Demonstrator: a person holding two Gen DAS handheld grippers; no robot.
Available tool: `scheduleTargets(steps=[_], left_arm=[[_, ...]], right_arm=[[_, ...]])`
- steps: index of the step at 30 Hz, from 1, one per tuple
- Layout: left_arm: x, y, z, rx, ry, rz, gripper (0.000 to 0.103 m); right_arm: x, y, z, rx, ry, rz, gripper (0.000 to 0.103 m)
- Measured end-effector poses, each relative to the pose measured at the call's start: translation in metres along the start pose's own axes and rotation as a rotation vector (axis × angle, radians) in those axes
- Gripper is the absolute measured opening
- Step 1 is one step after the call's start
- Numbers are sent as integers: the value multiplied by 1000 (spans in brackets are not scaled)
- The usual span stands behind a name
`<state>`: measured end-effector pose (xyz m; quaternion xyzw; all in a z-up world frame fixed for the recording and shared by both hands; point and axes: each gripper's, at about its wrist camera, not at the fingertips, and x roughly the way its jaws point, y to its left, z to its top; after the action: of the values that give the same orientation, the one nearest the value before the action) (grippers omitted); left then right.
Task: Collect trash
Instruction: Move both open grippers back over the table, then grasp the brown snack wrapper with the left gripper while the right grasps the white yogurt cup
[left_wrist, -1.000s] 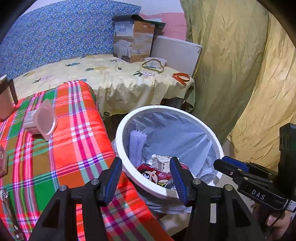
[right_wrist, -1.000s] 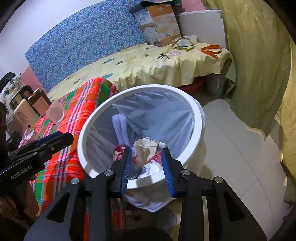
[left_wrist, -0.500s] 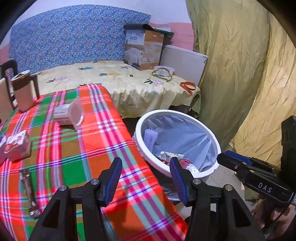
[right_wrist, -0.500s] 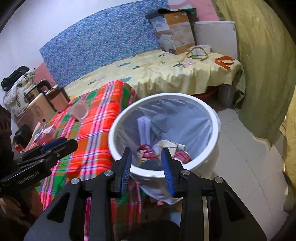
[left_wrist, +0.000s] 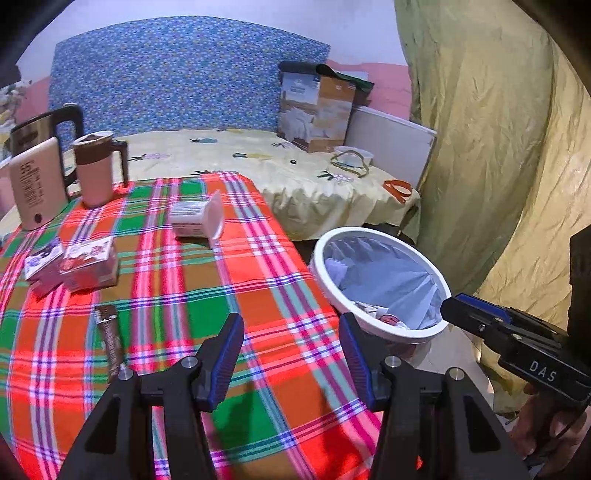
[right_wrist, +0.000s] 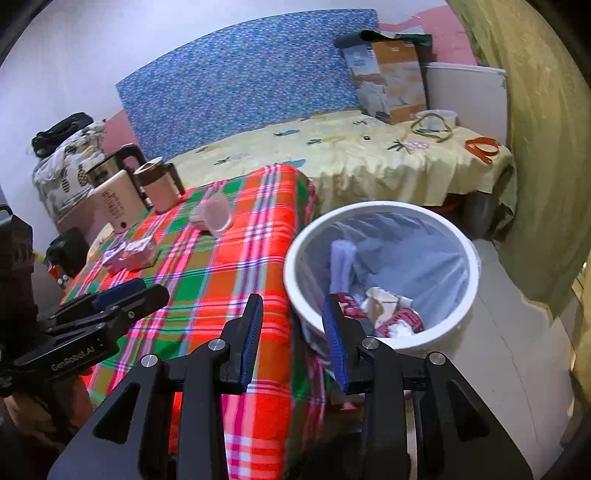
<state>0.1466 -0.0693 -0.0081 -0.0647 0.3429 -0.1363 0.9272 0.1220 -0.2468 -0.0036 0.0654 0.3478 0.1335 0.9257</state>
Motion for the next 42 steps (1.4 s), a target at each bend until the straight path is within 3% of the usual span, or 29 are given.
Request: scheduleTargets(steps=[13, 24, 33, 42], left_arm=[[-30, 38, -11, -59, -39, 73, 53], [-39, 70, -25, -85, -47, 170, 53], [-32, 111, -31, -170, -22, 219, 53], [-2, 116, -30, -166, 23, 240, 53]], right_arm=[[2, 39, -4, -86, -15, 88, 36], [19, 59, -8, -83, 13, 148, 36], [32, 69, -7, -82, 57, 177, 36], [46, 71, -8, -88, 103, 180, 36]])
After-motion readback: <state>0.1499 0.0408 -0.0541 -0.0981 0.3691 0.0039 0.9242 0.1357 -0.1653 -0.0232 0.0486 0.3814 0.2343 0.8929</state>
